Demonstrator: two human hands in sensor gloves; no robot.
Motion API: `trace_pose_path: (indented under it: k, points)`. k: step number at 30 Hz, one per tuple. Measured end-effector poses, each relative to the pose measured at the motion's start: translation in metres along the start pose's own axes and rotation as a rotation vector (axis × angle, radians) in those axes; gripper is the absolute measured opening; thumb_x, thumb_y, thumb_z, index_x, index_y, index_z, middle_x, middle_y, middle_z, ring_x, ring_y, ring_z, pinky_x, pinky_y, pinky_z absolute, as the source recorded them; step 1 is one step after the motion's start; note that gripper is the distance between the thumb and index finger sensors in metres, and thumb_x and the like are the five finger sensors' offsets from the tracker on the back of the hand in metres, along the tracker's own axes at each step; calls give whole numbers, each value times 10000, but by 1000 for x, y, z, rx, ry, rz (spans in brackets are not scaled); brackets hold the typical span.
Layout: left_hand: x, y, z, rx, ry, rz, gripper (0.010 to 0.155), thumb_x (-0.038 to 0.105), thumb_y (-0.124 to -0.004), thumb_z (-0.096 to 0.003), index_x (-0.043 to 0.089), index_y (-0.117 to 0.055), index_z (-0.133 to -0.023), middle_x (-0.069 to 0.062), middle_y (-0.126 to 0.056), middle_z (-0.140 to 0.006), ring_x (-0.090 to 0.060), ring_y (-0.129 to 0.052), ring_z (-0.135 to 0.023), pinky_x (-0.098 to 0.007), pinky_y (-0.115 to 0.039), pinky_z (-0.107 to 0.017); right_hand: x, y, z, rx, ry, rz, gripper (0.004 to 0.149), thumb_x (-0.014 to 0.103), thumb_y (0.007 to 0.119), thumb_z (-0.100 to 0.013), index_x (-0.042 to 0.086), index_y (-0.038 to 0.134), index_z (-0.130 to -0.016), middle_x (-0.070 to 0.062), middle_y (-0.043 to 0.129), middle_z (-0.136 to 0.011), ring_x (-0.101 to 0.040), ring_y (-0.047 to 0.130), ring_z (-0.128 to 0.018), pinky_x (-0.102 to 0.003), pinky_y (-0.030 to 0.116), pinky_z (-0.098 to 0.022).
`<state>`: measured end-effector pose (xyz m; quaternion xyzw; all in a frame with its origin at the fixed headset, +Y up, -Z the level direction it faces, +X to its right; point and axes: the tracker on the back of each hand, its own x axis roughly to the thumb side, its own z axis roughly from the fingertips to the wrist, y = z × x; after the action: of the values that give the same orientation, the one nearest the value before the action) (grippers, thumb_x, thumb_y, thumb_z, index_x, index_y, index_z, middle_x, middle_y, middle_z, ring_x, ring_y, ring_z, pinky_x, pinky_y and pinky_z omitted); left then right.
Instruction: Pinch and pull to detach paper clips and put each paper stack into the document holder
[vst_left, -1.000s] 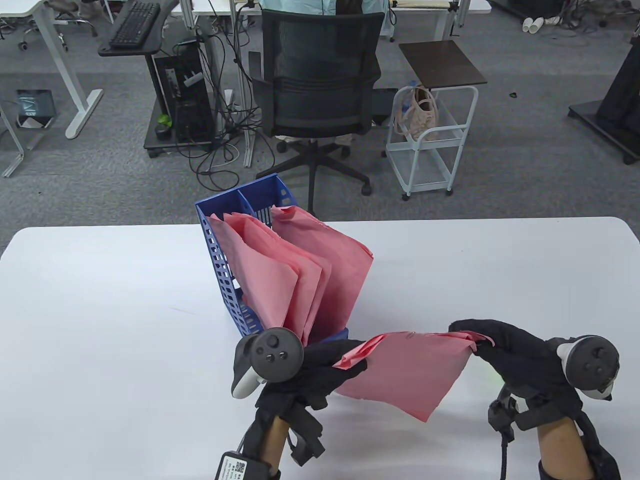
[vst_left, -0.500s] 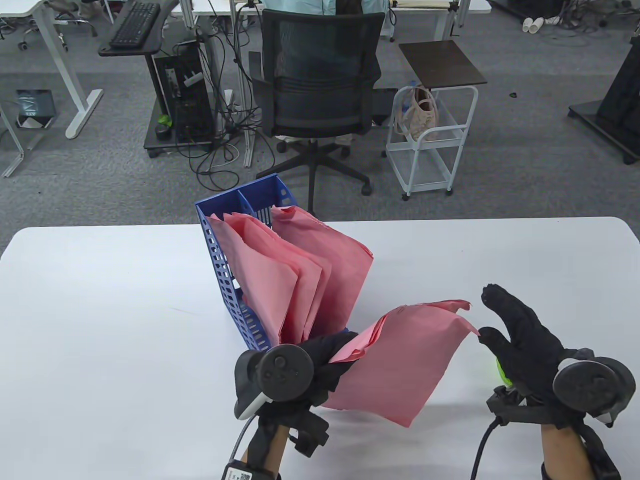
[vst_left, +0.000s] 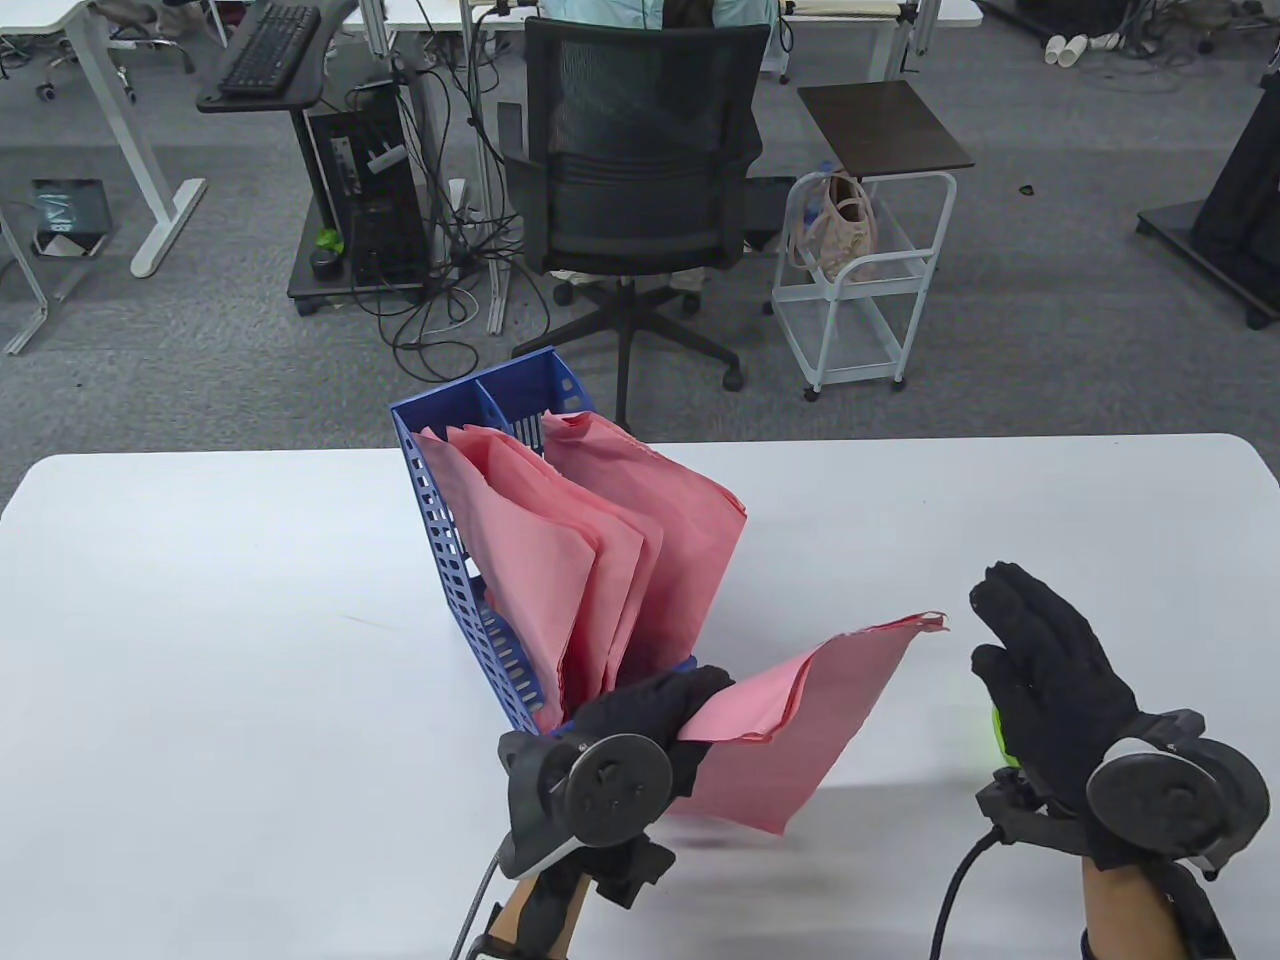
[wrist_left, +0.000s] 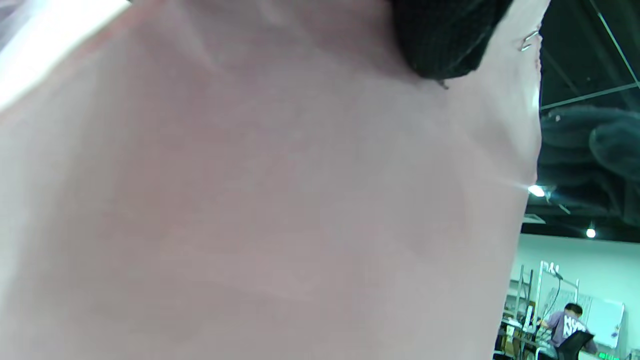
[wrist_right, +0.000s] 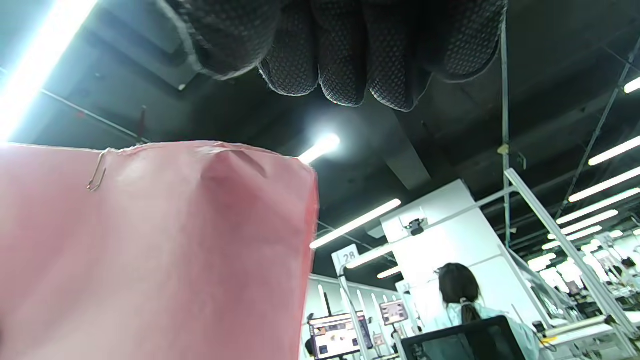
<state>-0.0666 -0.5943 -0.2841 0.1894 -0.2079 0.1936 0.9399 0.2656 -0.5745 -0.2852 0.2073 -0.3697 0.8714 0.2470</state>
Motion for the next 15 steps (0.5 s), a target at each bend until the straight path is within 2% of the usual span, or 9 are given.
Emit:
trace_pose_path:
  k: [6,8,11,15]
  points:
    - [24,-17,2,-66,-78,-112,392,425,-733,-522,284,-855,-867,-2,-1014,-755,-154,-1069,-609,-393,-866,-562,29,18,2,73,-166,3,617,438,733,-525,167,602,-1063,-168,659,-1114,-416,731,-974,-513,621,-736]
    - [29,-21,3,-87,-98,-130,392,427,-731,-521,289,-853,-867,3,-1014,-757,-152,-1068,-611,-392,-866,-565,37,22,2,117,-210,19,572,439,752,-511,193,655,-1018,-127,742,-1059,-362,817,-912,-465,684,-700]
    - [33,-23,4,-99,-109,-134,391,424,-732,-521,287,-856,-866,-2,-1015,-756,-155,-1068,-613,-394,-865,-566,40,26,3,165,-228,63,421,419,750,-518,251,755,-904,-48,870,-934,-279,932,-784,-398,762,-625]
    - [31,-20,3,-111,-110,-142,391,414,-717,-529,290,-854,-875,-5,-1008,-776,-165,-1065,-627,-400,-859,-577,35,25,0,232,-239,-9,356,396,747,-529,261,793,-855,-26,911,-877,-255,963,-728,-380,782,-594]
